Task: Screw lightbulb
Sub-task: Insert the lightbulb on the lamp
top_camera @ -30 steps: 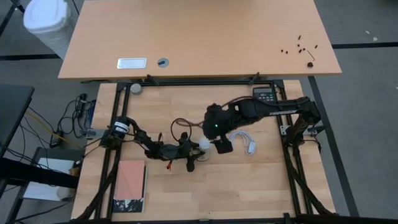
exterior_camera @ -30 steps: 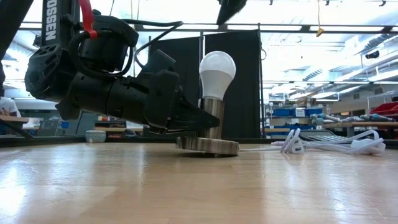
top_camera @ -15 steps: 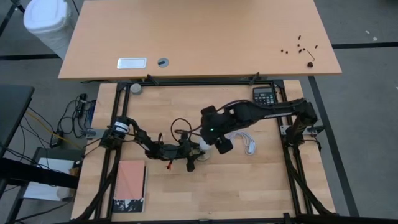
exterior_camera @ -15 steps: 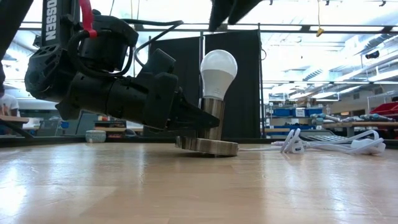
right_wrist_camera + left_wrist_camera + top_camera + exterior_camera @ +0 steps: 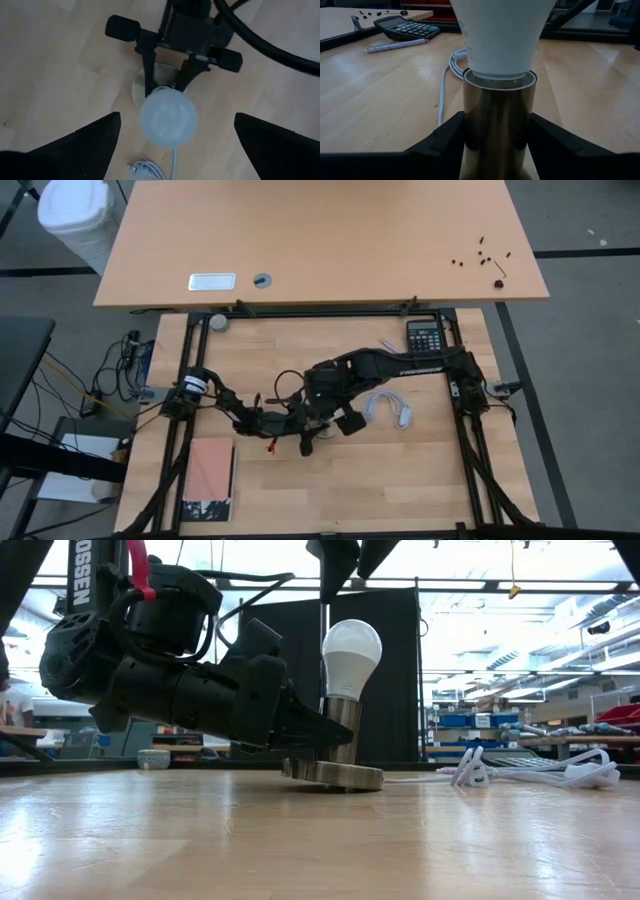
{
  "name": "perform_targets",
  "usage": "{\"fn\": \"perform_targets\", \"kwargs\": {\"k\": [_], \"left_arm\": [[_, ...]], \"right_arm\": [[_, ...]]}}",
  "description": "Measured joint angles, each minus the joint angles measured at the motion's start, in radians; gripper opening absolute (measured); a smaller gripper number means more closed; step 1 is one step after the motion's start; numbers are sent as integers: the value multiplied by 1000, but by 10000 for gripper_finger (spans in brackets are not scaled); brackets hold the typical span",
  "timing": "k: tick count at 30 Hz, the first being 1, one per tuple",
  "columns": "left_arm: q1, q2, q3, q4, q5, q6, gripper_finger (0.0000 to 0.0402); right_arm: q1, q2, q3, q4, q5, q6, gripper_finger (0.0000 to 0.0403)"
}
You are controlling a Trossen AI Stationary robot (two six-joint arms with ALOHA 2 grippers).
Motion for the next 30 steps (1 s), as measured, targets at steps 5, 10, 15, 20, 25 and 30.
{"fn": "perform_targets", "kwargs": {"k": [5, 10, 15, 20, 25, 30], "left_arm": [[0, 0, 0, 0, 0, 0, 194], [0, 0, 0, 0, 0, 9, 194], [0, 0, 0, 0, 0, 10, 194], [0, 0, 0, 0, 0, 10, 194], [0, 0, 0, 0, 0, 10, 194], [0, 0, 0, 0, 0, 8, 194]], "right_arm": [[0, 3, 2, -2, -20, -6, 400], [-1, 3, -6, 10, -30, -5, 400], [-14, 3, -45, 51, -33, -3, 400], [-13, 3, -93, 67, -33, -14, 400], [-16, 3, -142, 100, -34, -14, 400], [-21, 3, -183, 125, -28, -18, 400]]}}
